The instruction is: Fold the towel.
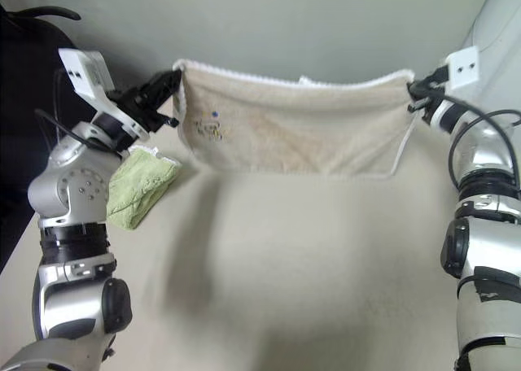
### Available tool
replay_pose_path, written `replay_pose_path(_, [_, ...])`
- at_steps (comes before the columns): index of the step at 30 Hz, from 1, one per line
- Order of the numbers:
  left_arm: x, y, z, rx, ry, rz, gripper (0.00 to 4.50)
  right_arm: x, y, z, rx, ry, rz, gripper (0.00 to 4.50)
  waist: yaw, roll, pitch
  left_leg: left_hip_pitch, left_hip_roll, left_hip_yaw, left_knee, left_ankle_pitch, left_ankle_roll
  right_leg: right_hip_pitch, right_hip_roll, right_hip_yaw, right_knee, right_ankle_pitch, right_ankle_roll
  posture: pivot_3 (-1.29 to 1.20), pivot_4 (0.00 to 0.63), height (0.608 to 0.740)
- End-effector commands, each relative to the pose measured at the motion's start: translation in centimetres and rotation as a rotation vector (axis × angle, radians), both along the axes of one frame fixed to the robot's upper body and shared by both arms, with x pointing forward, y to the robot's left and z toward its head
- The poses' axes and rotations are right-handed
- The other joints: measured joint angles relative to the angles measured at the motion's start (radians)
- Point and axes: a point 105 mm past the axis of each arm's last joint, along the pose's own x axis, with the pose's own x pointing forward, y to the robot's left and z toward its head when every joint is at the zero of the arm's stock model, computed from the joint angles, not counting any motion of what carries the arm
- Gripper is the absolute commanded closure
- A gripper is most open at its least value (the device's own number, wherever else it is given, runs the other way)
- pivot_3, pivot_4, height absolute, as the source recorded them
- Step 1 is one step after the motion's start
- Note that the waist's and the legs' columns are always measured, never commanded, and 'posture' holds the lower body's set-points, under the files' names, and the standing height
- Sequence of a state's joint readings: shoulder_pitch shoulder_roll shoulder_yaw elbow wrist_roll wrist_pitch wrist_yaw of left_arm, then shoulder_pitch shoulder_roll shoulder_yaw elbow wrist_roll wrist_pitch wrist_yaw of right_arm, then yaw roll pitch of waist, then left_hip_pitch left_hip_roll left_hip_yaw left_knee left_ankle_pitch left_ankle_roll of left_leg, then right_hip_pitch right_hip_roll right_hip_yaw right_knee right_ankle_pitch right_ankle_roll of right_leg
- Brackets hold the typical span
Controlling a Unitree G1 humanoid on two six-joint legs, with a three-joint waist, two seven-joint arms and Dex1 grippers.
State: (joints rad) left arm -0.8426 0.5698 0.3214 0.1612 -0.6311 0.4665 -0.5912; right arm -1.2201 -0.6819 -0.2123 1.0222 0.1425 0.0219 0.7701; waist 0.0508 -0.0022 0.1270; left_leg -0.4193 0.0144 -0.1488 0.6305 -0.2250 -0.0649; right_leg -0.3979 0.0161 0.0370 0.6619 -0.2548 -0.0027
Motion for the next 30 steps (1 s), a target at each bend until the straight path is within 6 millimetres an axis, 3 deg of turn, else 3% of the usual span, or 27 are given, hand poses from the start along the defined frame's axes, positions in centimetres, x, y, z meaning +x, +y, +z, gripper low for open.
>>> replay_pose_path(1, [-3.2, 1.2, 2.2, 0.002, -0.093, -0.069, 4.50, -3.1, -1.2, 2.8, 0.010, -0.102, 0.107, 4.47, 0.000, 0.000, 0.000, 0.000, 0.000, 0.001, -0.001, 0.000, 0.000, 0.000, 0.000, 0.000, -0.001, 0.000, 0.000, 0.00, 0.150, 0.740])
replay_pose_path(4, [-6.0, 1.5, 0.9, 0.040, -0.058, -0.144, 4.50, -5.8, -1.9, 1.0, 0.002, -0.044, 0.196, 4.47, -0.001, 0.000, 0.000, -0.001, 0.000, 0.003, -0.002, -0.001, 0.001, 0.000, 0.000, 0.000, -0.005, 0.000, 0.000, 0.00, 0.150, 0.740])
replay_pose_path(12, [-12.4, -0.5, -8.1, 0.158, 0.272, -0.272, 4.50, -12.3, -3.0, -10.3, -0.017, 0.349, 0.283, 4.47, 0.001, 0.000, 0.000, -0.001, 0.002, 0.009, 0.000, -0.002, 0.002, 0.002, 0.001, 0.000, -0.013, 0.000, 0.001, 0.00, 0.150, 0.740])
replay_pose_path(15, [-14.2, -1.0, -11.3, 0.183, 0.394, -0.286, 4.50, -13.8, -2.9, -12.4, -0.017, 0.433, 0.300, 4.47, -0.008, -0.001, 0.001, 0.005, 0.006, 0.013, 0.001, -0.002, 0.003, 0.006, 0.001, 0.001, -0.009, 0.000, 0.002, 0.00, 0.150, 0.740])
replay_pose_path(18, [-15.3, -0.7, -13.4, 0.179, 0.483, -0.270, 4.50, -14.6, -2.7, -13.2, -0.016, 0.473, 0.324, 4.47, -0.020, -0.002, 0.002, 0.025, 0.005, 0.018, 0.000, -0.009, 0.016, 0.020, 0.002, 0.008, -0.001, -0.002, 0.002, 0.00, 0.150, 0.740])
replay_pose_path(20, [-15.4, -0.2, -14.2, 0.163, 0.514, -0.248, 4.50, -14.3, -2.7, -13.0, -0.026, 0.475, 0.321, 4.47, -0.027, -0.002, 0.002, 0.038, 0.003, 0.020, 0.000, -0.010, 0.018, 0.032, 0.005, 0.020, 0.000, -0.012, -0.003, 0.00, 0.150, 0.740])
replay_pose_path(22, [-15.0, 0.4, -14.4, 0.148, 0.514, -0.215, 4.50, -13.6, -2.8, -12.7, -0.036, 0.462, 0.305, 4.47, -0.028, -0.002, 0.002, 0.045, 0.000, 0.021, 0.001, -0.012, 0.021, 0.039, 0.005, 0.025, 0.000, -0.019, 0.001, 0.00, 0.150, 0.740])
replay_pose_path(24, [-13.7, 1.5, -14.0, 0.116, 0.492, -0.143, 4.50, -12.2, -2.8, -12.3, -0.050, 0.432, 0.277, 4.47, -0.029, -0.002, 0.002, 0.045, -0.002, 0.022, 0.003, -0.014, 0.024, 0.039, 0.005, 0.030, 0.000, -0.017, 0.002, 0.00, 0.150, 0.740])
replay_pose_path(26, [-11.5, 2.9, -13.5, 0.088, 0.459, -0.050, 4.50, -10.2, -2.8, -12.1, -0.060, 0.406, 0.222, 4.47, -0.028, -0.002, 0.002, 0.044, -0.002, 0.023, 0.004, -0.014, 0.025, 0.038, 0.005, 0.031, 0.000, -0.011, 0.014, 0.00, 0.150, 0.740])
replay_pose_path(30, [-8.2, 4.0, -13.5, 0.083, 0.458, 0.051, 4.50, -7.4, -2.5, -12.5, -0.103, 0.395, 0.165, 4.47, -0.027, -0.001, 0.001, 0.041, 0.000, 0.022, 0.007, -0.015, 0.025, 0.034, 0.004, 0.030, 0.002, -0.008, 0.014, 0.00, 0.150, 0.740])
